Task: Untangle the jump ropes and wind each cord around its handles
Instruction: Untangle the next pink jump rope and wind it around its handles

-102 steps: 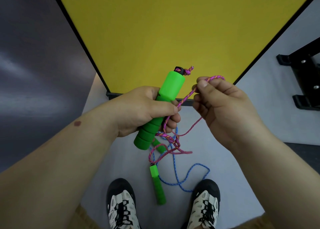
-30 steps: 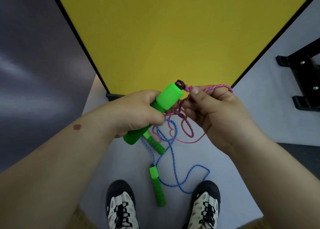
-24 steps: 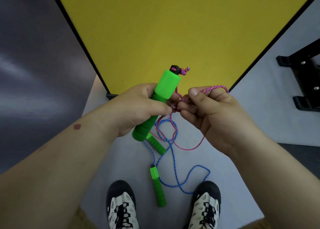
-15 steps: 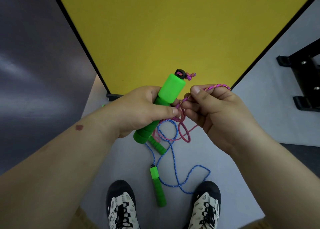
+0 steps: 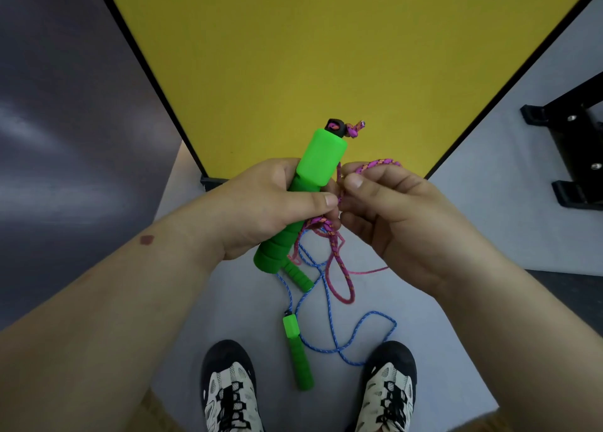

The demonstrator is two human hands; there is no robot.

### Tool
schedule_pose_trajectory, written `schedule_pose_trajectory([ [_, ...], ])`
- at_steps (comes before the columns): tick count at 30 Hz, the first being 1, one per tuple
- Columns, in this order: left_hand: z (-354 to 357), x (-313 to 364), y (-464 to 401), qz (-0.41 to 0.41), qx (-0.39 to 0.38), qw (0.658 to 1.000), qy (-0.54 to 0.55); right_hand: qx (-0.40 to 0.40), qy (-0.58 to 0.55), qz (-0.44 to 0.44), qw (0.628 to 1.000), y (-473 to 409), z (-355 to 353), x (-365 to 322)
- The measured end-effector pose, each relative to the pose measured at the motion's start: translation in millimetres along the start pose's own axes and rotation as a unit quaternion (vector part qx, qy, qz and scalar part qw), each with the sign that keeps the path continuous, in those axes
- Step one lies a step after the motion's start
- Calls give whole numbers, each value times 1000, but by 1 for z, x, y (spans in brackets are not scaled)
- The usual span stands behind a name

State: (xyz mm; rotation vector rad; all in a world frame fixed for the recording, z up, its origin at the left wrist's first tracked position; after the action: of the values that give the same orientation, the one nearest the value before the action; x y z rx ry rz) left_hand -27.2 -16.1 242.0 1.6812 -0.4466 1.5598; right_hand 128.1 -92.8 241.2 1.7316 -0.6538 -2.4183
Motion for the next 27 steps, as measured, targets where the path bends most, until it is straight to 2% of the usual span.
schedule_pose_trajectory([
  [7,0,2,0,-14,-1,1000,14,50,60,-38,996,0,-4,-2],
  [12,0,-2,3,-29,-2,999,-38,124,4,-59,991,-3,-14,-13],
  [14,1,-1,3,-25,4,999,-21,116,-10,-49,992,-4,-14,-13],
  [20,4,2,2,-21,3,1000,11,-26,24,30,999,3,2,2],
  [24,4,3,3,-25,7,1000,9,3,42,14,999,2,0,1],
  [27,1,3,3,-28,9,1000,-6,52,7,-11,999,-1,-6,-4],
])
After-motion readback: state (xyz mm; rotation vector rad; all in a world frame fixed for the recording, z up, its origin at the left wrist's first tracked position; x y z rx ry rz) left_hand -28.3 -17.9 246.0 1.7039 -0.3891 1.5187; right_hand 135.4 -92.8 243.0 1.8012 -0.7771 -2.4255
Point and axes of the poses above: each hand's wrist, its own y-axis away from the middle knuckle, its own z-axis out of the palm, x = y × z, the point moved 2 cm from there along -y, towards the middle knuckle, and after that the axes turned 7 degrees about y, right-handed, at the moved point
